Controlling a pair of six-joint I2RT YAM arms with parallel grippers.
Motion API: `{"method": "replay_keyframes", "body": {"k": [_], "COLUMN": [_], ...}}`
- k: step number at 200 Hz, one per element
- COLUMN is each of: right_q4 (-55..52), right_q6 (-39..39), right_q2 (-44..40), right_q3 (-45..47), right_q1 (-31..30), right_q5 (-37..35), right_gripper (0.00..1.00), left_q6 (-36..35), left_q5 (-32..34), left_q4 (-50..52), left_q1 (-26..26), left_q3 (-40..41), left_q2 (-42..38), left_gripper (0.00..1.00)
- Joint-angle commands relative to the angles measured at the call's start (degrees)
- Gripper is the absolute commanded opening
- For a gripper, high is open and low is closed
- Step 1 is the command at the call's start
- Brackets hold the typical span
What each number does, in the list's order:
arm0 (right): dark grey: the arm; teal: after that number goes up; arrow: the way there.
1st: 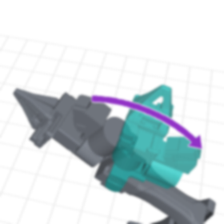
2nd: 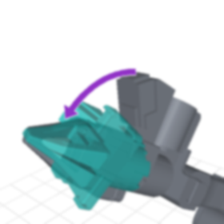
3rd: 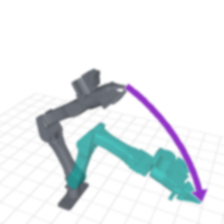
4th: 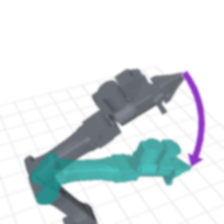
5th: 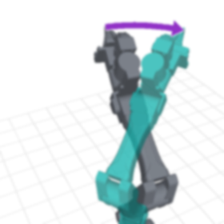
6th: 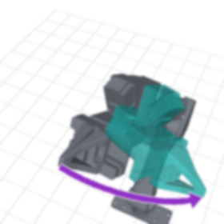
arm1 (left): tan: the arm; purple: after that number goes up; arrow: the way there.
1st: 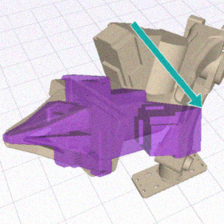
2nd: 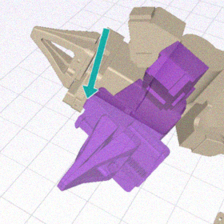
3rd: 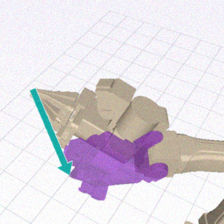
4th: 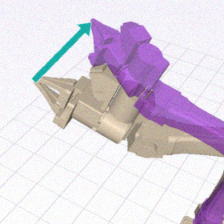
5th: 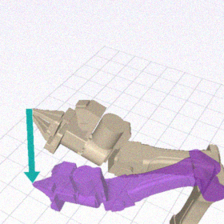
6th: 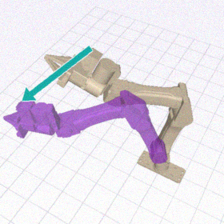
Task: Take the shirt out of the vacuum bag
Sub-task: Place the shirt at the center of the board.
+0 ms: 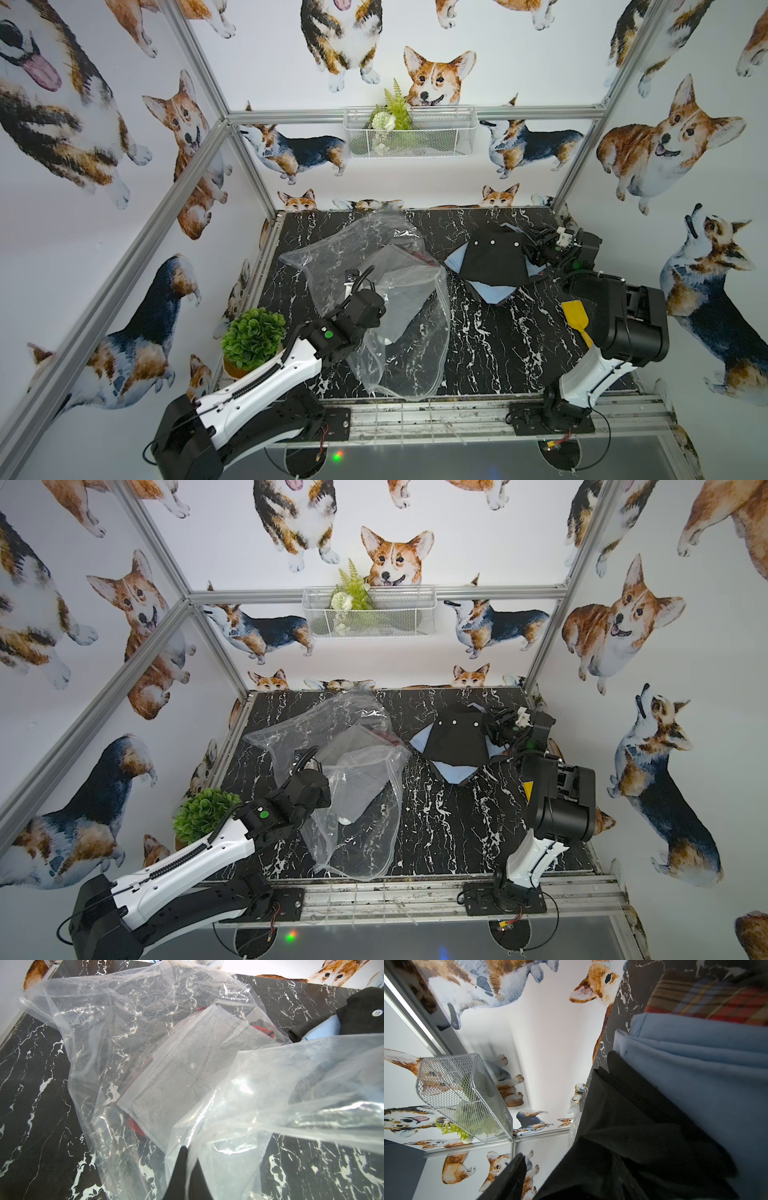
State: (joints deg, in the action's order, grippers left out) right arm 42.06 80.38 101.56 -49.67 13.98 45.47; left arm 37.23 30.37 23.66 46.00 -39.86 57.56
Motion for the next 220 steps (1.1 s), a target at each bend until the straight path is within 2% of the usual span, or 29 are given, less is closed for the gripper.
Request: {"method": "replay_keyframes", "body": {"k": [1, 36, 66, 97, 122, 140, 163, 180, 220], "right_q4": [10.1, -6.7, -6.3, -13.1, -12.7, -10.9, 0.3, 4.6, -1.5], "right_q6": [10.3, -1.8, -0.4, -4.0, -3.3, -2.0, 6.8, 10.7, 6.9], "right_q2": [1.0, -3.4, -6.1, -10.7, -11.5, -9.0, -2.9, 0.2, 1.8], "right_q3": [1.7, 0.2, 0.4, 0.5, 1.8, 1.6, 1.8, 0.9, -3.6], "right_q1": [0.0, -0.2, 0.1, 0.0, 0.2, 0.2, 0.2, 0.1, -0.1], "right_q5": [2.1, 1.2, 1.7, 0.8, 0.0, 0.5, 1.8, 1.7, 1.6], "right_gripper": [0.73, 0.74, 0.74, 0.75, 0.75, 0.76, 0.76, 0.76, 0.75], "left_q6": [0.0, -0.5, -0.4, -0.4, -0.4, -0.2, -0.2, -0.2, -0.1], "left_q5": [-2.0, -3.6, -4.3, -4.7, -5.1, -5.6, -6.0, -6.4, -7.0], "left_q4": [-0.3, -1.1, -1.7, -1.7, -1.8, -2.1, -2.2, -2.1, -2.0], "left_q1": [-0.4, -0.8, -1.0, -1.2, -1.6, -1.8, -2.0, -2.2, -2.6], "left_q3": [-0.9, -1.4, -2.0, -2.1, -1.8, -1.6, -1.8, -2.0, -2.1], "left_q2": [1.0, 2.6, 2.9, 2.2, 2.1, 2.2, 2.1, 2.2, 2.4], "left_gripper": [0.00, 0.00, 0.00, 0.00, 0.00, 0.00, 0.00, 0.00, 0.00]}}
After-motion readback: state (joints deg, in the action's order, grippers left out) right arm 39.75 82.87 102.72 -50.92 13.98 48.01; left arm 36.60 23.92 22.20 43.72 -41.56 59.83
